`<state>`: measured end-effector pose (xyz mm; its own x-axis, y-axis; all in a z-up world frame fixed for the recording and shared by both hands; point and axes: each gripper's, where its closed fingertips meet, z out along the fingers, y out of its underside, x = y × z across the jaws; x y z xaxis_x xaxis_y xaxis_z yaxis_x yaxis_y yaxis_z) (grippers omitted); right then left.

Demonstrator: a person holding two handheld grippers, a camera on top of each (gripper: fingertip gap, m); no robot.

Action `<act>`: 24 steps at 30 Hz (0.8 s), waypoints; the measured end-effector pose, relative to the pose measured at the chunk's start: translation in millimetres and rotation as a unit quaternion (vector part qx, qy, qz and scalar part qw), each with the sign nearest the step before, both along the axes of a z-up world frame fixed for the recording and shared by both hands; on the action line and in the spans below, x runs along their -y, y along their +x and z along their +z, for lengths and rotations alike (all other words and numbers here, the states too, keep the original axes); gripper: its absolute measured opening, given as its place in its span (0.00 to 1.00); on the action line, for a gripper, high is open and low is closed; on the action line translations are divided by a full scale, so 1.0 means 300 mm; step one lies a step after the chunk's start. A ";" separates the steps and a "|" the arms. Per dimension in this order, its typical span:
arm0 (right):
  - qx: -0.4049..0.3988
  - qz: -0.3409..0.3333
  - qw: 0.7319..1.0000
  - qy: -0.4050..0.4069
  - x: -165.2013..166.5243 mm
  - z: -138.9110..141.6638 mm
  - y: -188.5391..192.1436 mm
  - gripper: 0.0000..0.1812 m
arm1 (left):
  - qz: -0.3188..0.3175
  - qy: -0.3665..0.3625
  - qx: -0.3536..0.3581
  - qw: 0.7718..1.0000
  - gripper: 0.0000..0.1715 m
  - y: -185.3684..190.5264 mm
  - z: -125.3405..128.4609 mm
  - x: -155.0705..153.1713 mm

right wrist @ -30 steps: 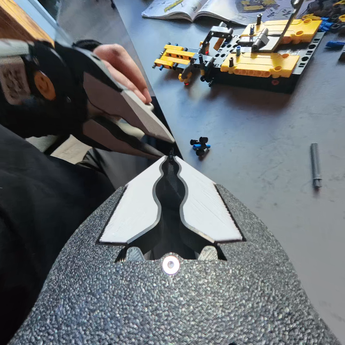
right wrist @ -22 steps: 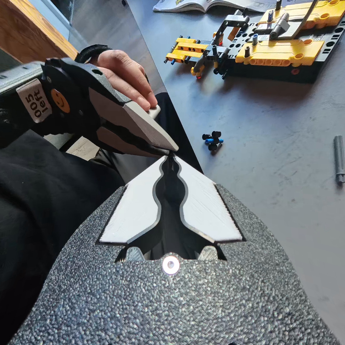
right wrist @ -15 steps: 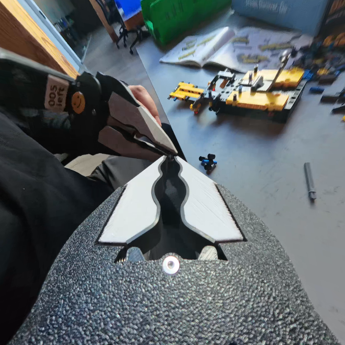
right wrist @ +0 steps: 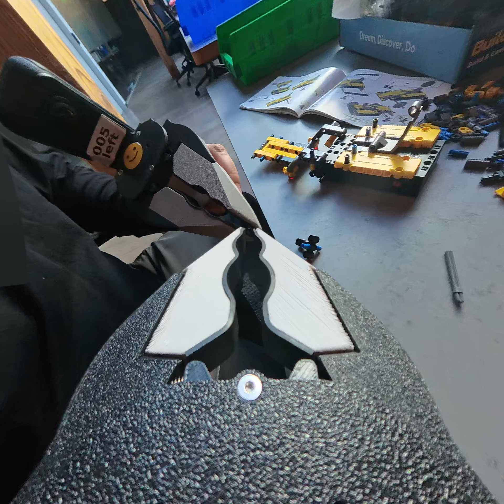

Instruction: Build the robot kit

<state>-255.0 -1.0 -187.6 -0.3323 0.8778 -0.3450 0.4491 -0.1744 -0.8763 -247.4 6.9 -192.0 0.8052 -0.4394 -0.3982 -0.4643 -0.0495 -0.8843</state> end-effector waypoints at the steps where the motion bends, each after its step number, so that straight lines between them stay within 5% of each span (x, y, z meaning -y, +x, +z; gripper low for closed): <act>1: 0.001 0.000 1.000 0.002 0.001 -0.002 -0.002 0.03 | 0.002 0.001 -0.003 1.000 0.01 -0.003 -0.002 -0.001; 5: 0.013 -0.009 0.999 0.035 -0.008 -0.024 -0.009 0.03 | 0.010 -0.014 0.010 1.000 0.01 -0.013 -0.015 -0.002; 11: 0.049 -0.056 0.990 0.119 -0.070 -0.099 -0.026 0.03 | 0.091 -0.152 0.027 0.984 0.12 -0.121 -0.155 -0.010; 15: 0.085 -0.070 0.983 0.150 -0.098 -0.176 -0.047 0.02 | 0.086 -0.207 0.040 0.974 0.13 -0.134 -0.208 -0.029; 24: 0.077 -0.054 0.981 0.169 -0.109 -0.185 -0.081 0.02 | 0.037 -0.256 0.003 0.966 0.03 -0.122 -0.236 -0.067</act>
<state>-279.2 31.5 -243.2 -0.1972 0.9781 -0.0670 0.5760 0.0603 -0.8153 -284.0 27.0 -262.9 0.8437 -0.5188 -0.1378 -0.4369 -0.5145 -0.7378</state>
